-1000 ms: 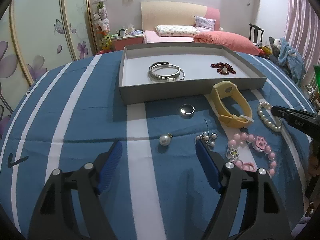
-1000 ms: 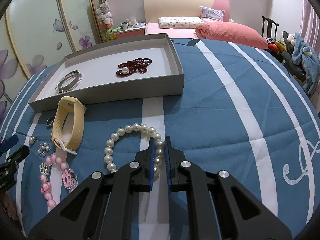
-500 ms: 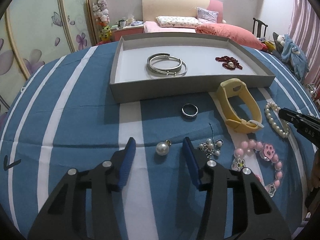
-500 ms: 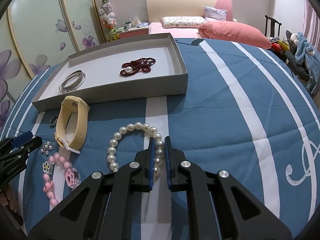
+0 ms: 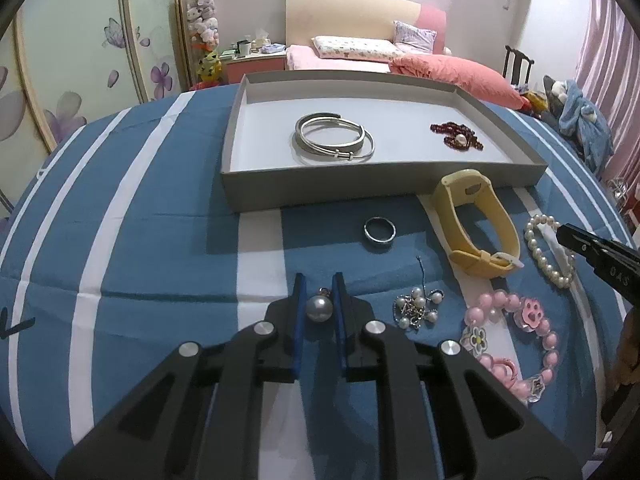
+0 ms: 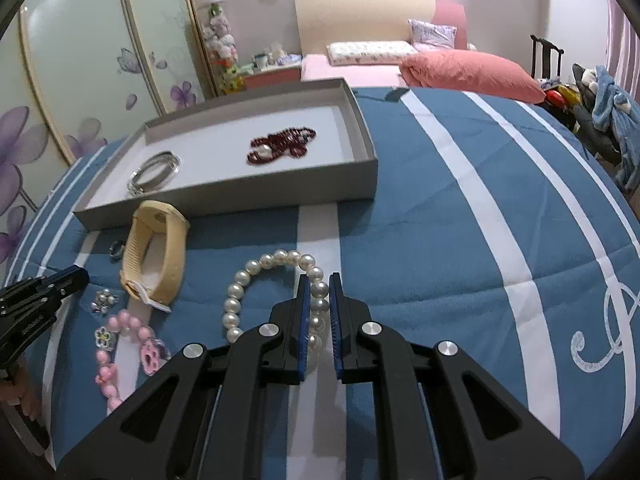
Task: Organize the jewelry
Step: 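Move the right tool to the pearl bracelet while the left tool grasps the pearl earring, then lift the white pearl bracelet with the right tool while the left tool lifts the pearl earring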
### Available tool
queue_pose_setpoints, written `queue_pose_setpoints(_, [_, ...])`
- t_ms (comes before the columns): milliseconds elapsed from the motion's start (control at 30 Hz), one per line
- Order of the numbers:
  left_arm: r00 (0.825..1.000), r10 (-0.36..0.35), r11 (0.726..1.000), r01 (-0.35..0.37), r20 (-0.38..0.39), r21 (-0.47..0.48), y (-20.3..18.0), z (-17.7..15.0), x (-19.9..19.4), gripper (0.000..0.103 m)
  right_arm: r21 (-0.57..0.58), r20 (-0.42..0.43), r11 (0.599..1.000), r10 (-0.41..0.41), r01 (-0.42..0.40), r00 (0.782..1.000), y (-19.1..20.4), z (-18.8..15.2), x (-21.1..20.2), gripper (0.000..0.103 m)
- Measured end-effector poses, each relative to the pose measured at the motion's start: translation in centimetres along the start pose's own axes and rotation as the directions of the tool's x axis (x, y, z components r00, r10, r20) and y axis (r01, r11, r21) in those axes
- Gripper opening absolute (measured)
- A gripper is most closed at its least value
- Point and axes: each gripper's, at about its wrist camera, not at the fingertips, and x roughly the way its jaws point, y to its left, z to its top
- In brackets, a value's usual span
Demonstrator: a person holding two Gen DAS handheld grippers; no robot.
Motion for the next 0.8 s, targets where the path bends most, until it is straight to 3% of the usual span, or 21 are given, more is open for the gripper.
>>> queue_pose_setpoints(233, [0.999,-0.012,0.999,0.014,0.049,-0.033,0.9,-0.4,-1.5,0.014,-0.01,0.11,0.998,0.058,-0.057,0.992,0.7,0.5,-2.0,0.01])
queue_pose_setpoints(500, [0.987,-0.025,0.995,0.04,0.16,-0.091,1.9,-0.6,-4.0,0.014,-0.048,0.264,0.991,0.129,-0.121,0.956,1.9,1.0,-5.2,0.01])
queue_pose_setpoints(800, [0.972,-0.026,0.993,0.052,0.233,-0.104,1.9,-0.7,-5.9,0.014,-0.061,0.327,0.987,0.158,-0.146,0.932,2.3,1.0,-6.5,0.01])
